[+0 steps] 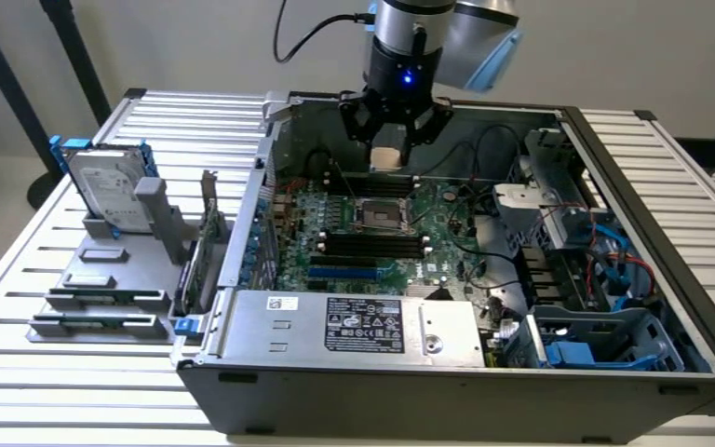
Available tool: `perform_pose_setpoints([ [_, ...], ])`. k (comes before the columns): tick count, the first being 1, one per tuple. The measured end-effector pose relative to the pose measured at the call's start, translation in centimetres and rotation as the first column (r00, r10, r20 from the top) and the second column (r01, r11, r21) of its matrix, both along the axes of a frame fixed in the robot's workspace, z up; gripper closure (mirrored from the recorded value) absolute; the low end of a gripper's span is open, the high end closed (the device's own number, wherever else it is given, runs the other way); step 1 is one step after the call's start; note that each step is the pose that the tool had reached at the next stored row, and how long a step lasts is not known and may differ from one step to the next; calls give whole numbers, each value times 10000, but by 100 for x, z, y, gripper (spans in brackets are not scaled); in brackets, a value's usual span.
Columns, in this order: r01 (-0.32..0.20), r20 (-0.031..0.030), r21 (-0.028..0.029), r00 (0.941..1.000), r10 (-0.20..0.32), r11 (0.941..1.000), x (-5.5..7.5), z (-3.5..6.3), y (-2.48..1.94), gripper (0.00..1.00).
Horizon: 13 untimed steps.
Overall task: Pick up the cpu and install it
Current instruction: 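Pick up the cpu and move it towards the insertion slot, then place the cpu into insertion slot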
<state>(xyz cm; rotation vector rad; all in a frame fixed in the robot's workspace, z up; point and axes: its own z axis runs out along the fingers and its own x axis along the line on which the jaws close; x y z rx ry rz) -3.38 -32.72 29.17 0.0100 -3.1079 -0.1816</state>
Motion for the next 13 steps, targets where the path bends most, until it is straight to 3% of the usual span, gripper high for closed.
perform_pose_setpoints([
  [13,0,0,2,10000,0,10000,0,-1,0,45],
])
